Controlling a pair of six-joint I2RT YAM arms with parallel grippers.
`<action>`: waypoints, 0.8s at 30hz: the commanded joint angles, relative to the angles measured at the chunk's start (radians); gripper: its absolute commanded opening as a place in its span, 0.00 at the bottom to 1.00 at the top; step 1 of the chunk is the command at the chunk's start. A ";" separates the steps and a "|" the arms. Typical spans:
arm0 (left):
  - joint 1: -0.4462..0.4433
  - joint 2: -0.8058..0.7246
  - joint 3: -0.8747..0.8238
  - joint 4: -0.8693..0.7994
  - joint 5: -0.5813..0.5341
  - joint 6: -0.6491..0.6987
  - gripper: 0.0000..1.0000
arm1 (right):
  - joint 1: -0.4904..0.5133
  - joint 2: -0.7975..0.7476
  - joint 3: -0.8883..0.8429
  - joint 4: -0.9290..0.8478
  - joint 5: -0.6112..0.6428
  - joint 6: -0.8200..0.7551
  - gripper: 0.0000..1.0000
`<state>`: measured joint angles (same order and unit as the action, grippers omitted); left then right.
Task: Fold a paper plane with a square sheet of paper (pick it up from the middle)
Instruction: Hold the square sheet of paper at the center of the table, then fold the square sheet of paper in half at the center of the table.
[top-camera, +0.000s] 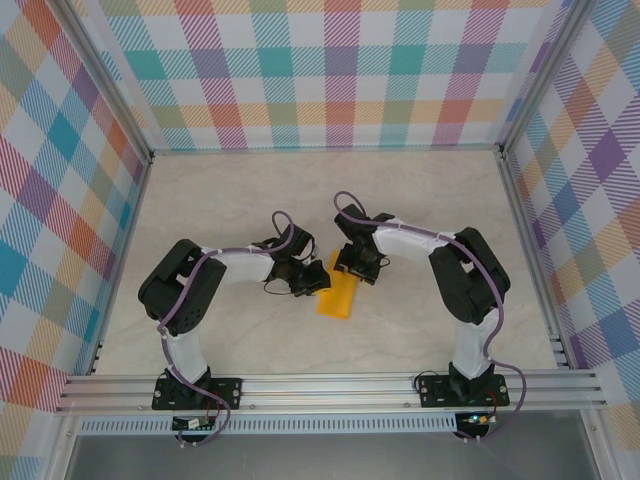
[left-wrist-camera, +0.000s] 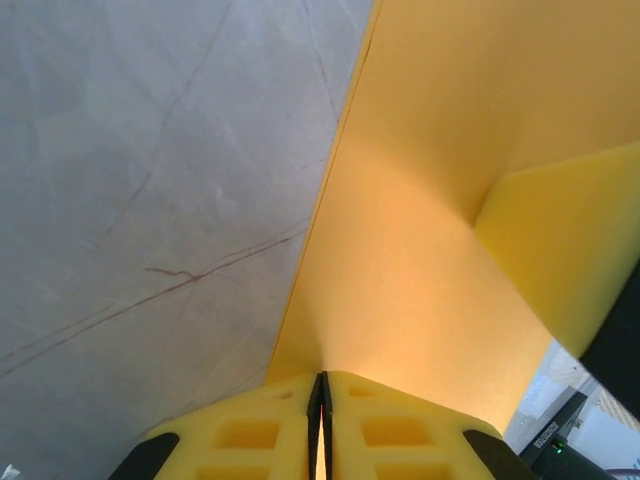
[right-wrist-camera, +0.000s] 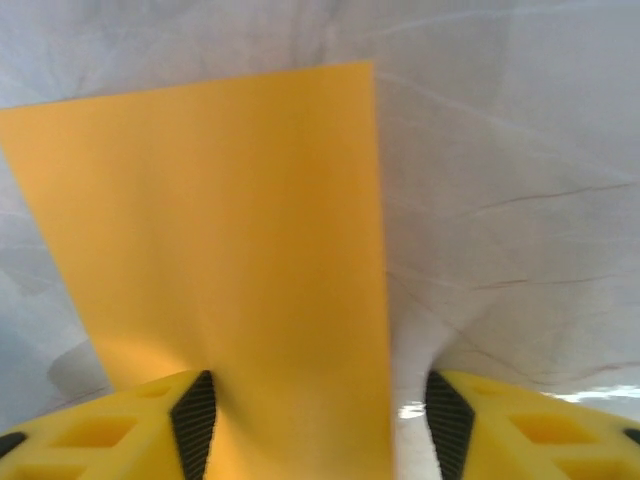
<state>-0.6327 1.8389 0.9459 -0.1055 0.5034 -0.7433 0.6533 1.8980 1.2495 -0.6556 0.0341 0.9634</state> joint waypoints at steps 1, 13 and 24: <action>-0.011 0.064 -0.021 -0.111 -0.074 0.009 0.11 | -0.014 -0.121 -0.036 -0.121 0.101 -0.006 0.66; -0.012 0.091 -0.032 -0.126 -0.101 -0.011 0.09 | -0.012 -0.348 -0.277 0.297 -0.248 -0.109 0.39; -0.015 0.096 -0.032 -0.141 -0.121 -0.030 0.08 | -0.012 -0.229 -0.327 0.458 -0.364 -0.087 0.19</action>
<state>-0.6323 1.8435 0.9493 -0.1131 0.5007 -0.7525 0.6388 1.6478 0.9413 -0.2604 -0.2832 0.8749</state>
